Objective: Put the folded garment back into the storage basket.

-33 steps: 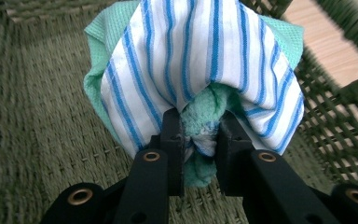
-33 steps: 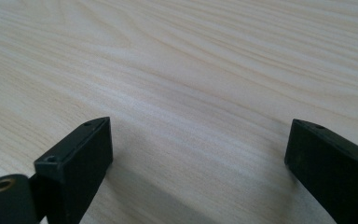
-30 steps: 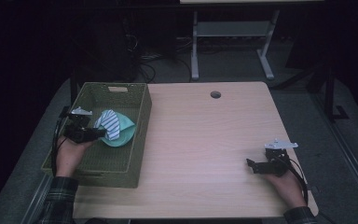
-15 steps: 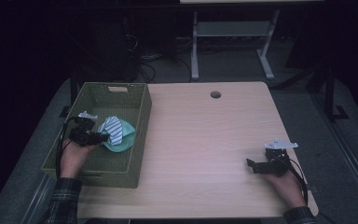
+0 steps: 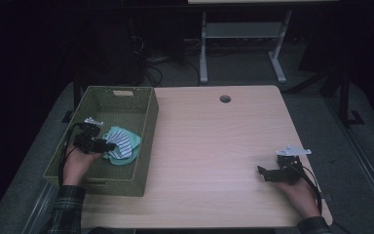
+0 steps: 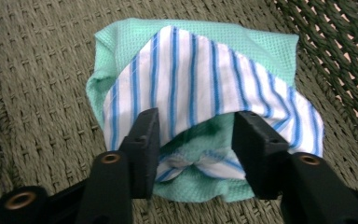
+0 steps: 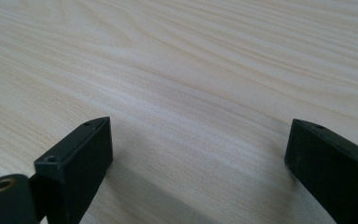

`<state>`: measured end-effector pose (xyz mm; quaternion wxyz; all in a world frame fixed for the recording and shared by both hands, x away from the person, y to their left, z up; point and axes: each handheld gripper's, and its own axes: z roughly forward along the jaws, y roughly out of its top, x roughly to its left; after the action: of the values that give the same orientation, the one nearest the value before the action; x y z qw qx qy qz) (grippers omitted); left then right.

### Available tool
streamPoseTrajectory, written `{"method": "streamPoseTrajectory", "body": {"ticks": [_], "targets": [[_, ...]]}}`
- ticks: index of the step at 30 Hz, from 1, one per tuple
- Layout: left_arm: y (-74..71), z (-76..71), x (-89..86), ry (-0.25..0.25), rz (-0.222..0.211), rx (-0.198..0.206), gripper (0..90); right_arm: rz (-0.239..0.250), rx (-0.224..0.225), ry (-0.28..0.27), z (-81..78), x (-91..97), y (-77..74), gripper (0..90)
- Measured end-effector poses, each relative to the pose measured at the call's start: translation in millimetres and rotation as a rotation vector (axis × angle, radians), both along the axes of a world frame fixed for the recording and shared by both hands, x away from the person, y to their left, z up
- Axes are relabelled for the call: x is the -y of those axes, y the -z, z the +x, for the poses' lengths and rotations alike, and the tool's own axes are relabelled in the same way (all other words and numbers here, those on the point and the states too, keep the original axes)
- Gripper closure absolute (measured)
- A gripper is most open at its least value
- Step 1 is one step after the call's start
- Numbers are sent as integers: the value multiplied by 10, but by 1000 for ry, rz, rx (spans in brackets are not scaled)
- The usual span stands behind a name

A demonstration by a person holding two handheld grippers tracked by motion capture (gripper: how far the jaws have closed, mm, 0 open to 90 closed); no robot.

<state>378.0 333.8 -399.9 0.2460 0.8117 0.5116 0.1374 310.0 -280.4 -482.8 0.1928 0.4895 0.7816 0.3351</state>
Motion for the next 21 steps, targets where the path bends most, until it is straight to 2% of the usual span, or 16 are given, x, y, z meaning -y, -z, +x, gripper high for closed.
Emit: {"method": "streamPoseTrajectory", "body": {"ticks": [5, 7, 11, 15, 21], "targets": [[7, 6, -2, 3, -6, -4, 377, 1, 0, 0, 0, 0, 0, 71], [0, 7, -1, 6, 0, 8, 301, 1, 0, 0, 0, 0, 0, 71], [-6, 14, 2, 6, -5, 2, 181, 0, -1, 1, -5, 1, -1, 71], [-45, 3, 11, 14, -17, 22, 135, 1, -2, 2, -5, 1, -1, 71], [-189, -45, 56, 22, -41, 68, 134, 0, -1, 1, -4, 1, -1, 71]]}}
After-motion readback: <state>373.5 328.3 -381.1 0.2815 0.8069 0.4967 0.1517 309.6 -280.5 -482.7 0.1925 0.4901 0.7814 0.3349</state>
